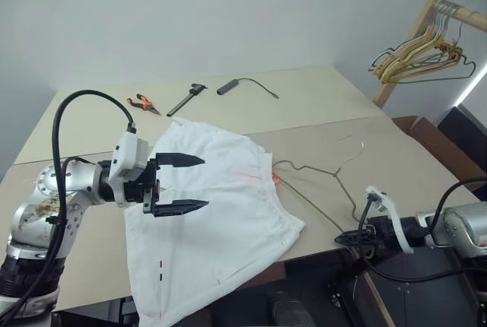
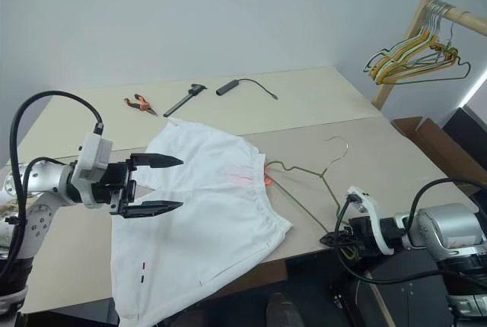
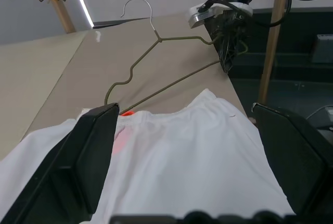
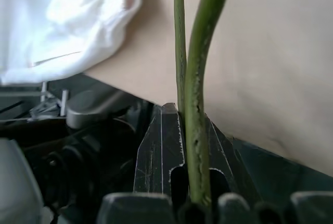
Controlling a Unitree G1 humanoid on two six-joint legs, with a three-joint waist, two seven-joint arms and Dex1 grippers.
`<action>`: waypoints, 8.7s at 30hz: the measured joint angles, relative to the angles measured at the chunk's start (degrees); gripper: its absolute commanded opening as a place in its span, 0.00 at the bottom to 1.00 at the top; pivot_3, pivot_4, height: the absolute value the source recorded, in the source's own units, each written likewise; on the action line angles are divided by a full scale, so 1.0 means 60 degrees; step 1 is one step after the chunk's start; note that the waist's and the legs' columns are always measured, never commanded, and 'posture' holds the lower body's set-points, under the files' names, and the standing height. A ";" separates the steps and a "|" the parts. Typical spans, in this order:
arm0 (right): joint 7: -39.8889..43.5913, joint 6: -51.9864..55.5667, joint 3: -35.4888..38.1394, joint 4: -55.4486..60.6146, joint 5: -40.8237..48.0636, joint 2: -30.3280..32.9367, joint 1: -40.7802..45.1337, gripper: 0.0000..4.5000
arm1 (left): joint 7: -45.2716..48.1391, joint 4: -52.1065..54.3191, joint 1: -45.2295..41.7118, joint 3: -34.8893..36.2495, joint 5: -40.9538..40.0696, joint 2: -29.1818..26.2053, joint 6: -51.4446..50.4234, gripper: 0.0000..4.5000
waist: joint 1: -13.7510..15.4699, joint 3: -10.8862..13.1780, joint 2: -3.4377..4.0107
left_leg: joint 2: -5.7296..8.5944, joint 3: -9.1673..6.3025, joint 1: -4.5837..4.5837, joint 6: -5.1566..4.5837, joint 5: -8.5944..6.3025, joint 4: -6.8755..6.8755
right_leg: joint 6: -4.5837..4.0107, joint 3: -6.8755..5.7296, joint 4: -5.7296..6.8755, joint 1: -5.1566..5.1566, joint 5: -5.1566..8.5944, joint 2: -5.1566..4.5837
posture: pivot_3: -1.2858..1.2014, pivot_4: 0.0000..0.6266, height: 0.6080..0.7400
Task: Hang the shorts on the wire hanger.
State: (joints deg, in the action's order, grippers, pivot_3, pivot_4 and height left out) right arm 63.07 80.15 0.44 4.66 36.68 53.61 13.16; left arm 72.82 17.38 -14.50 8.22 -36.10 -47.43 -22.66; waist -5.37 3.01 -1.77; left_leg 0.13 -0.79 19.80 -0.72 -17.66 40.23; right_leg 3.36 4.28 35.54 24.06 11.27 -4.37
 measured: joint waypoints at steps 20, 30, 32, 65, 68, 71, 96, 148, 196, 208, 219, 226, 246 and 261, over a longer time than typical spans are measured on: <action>0.0532 -0.1156 -0.2036 -0.3119 -0.0629 -0.0573 0.2637 0.00 | -0.0134 0.0361 0.0312 0.0125 -0.0002 -0.0255 0.0002 0.99 | 0.0238 -0.0023 0.0028 | -0.0013 0.0009 0.0006 0.0002 0.0002 -0.0027 | -0.0016 -0.0008 -0.0078 -0.0007 -0.0023 0.0014 | 0.52 0.00 1.00; 0.1708 -0.1474 -0.3530 -0.3319 -0.0854 -0.0688 0.3154 0.00 | -0.0293 0.0448 0.0514 0.0257 0.0004 -0.0342 0.0028 0.99 | 0.0511 -0.0026 0.0033 | -0.0012 0.0009 0.0015 0.0002 0.0002 -0.0029 | -0.0022 -0.0018 -0.0078 0.0003 -0.0027 0.0009 | 0.53 0.00 1.00; 0.1667 -0.1471 -0.3619 -0.3917 -0.1081 -0.0953 0.3645 0.00 | -0.0325 0.0514 0.0575 0.0286 0.0008 -0.0346 0.0033 0.99 | 0.0496 -0.0026 0.0033 | -0.0013 0.0010 0.0010 0.0003 0.0002 -0.0029 | -0.0024 -0.0018 -0.0077 0.0001 -0.0028 0.0012 | 0.53 0.00 1.00; -0.0561 -0.4793 -0.2308 -0.3729 -0.3595 -0.2601 0.4734 0.00 | -0.0093 -0.0688 -0.0537 0.0243 0.0746 -0.0555 0.0775 0.99 | 0.0667 -0.0044 0.0051 | -0.0010 0.0002 0.0016 0.0011 0.0007 -0.0046 | -0.0040 -0.0038 -0.0070 0.0017 -0.0038 0.0010 | 0.51 0.00 1.00; -0.1267 -0.5903 -0.2416 -0.2330 -0.4418 -0.2292 0.4605 0.00 | 0.0189 -0.1619 -0.1394 0.0092 0.1118 -0.0681 0.1287 0.99 | 0.0564 -0.0044 0.0052 | -0.0009 0.0000 0.0030 0.0012 0.0007 -0.0049 | -0.0040 -0.0041 -0.0077 0.0024 -0.0038 0.0007 | 0.51 0.00 1.00; -0.1645 -0.6658 -0.2734 -0.1346 -0.5166 -0.2018 0.4567 0.00 | 0.0372 -0.2574 -0.2326 -0.0066 0.1490 -0.0719 0.1754 0.99 | 0.0507 -0.0044 0.0051 | -0.0007 -0.0001 0.0040 0.0012 0.0008 -0.0047 | -0.0039 -0.0046 -0.0080 0.0028 -0.0038 0.0007 | 0.50 0.00 1.00; -0.0306 -0.5975 -0.4470 0.1996 -0.6354 -0.1818 0.5869 0.00 | 0.2472 -1.0212 -0.7530 -0.3773 0.6041 0.0648 0.7527 0.65 | -0.0070 -0.0045 0.0052 | -0.0008 -0.0016 0.0070 0.0010 0.0008 -0.0021 | -0.0036 -0.0049 -0.0069 0.0048 -0.0037 0.0009 | 0.48 0.00 1.00; -0.3675 -0.7723 -0.1101 -0.1713 -0.3729 -0.6887 0.1542 0.47 | 0.2400 -0.7944 -0.5756 -0.2660 0.4887 0.0425 0.4747 0.00 | -0.0537 -0.0064 0.0050 | 0.0008 -0.0133 0.0041 0.0008 0.0006 -0.0010 | -0.0029 -0.0044 0.0035 0.0031 -0.0035 -0.0007 | 0.49 0.00 1.00; -0.1395 -0.7641 -0.1722 0.1823 -0.3302 -0.2128 0.2866 0.28 | 0.1653 -0.8668 -0.4944 -0.3751 0.6422 0.0689 0.5194 0.00 | -0.0563 -0.0064 0.0050 | 0.0007 -0.0078 0.0065 0.0007 0.0006 -0.0004 | -0.0025 -0.0056 -0.0034 0.0030 -0.0032 -0.0004 | 0.46 0.00 1.00; -0.1287 -0.7506 -0.1208 0.1825 -0.3370 -0.1282 0.2737 0.82 | 0.1725 -0.8699 -0.5067 -0.3765 0.6464 0.0682 0.5262 0.00 | -0.0592 -0.0064 0.0050 | 0.0005 -0.0077 0.0059 0.0006 0.0005 -0.0003 | -0.0025 -0.0054 -0.0032 0.0027 -0.0032 -0.0002 | 0.46 0.00 1.00; -0.1897 -0.7057 -0.2631 0.1538 -0.3079 -0.4277 0.5299 0.82 | 0.1862 -0.9013 -0.5407 -0.3861 0.6772 0.0632 0.5464 0.00 | -0.0823 -0.0066 0.0053 | 0.0010 -0.0138 0.0065 0.0007 0.0006 0.0003 | -0.0027 -0.0054 0.0040 0.0041 -0.0034 -0.0011 | 0.46 0.00 1.00; -0.2246 -0.6348 -0.3829 0.0609 -0.3467 -0.5394 0.6015 0.54 | 0.1879 -0.9053 -0.5420 -0.3879 0.6795 0.0643 0.5458 0.00 | -0.0813 -0.0066 0.0055 | 0.0012 -0.0155 0.0068 0.0008 0.0006 0.0008 | -0.0027 -0.0057 0.0048 0.0051 -0.0034 -0.0014 | 0.47 0.00 1.00; -0.1889 -0.7089 -0.3648 -0.0086 -0.3646 -0.5220 0.5992 0.00 | 0.2495 -0.8463 -0.5336 -0.3187 0.5578 0.0431 0.4710 0.65 | -0.0852 -0.0066 0.0055 | 0.0009 -0.0158 0.0066 0.0008 0.0006 0.0007 | -0.0027 -0.0057 0.0051 0.0055 -0.0034 -0.0010 | 0.47 0.00 1.00; -0.1493 -0.7128 -0.3309 0.0008 -0.3644 -0.4856 0.5963 0.00 | 0.1685 -1.0711 -0.5359 -0.2934 0.6071 0.0495 0.5733 0.89 | -0.0774 -0.0067 0.0056 | 0.0012 -0.0158 0.0071 0.0008 0.0006 0.0007 | -0.0027 -0.0060 0.0045 0.0055 -0.0034 -0.0015 | 0.47 0.00 1.00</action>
State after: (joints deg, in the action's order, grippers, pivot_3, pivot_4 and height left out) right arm 54.11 37.38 -19.41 4.71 14.81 24.47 48.94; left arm 82.93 -46.88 -46.66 -9.38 0.32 -44.46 11.73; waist -10.02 2.61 -1.43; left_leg 0.20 -1.73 20.23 -0.67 -17.63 40.27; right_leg 3.20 3.91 35.81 24.39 11.06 -4.46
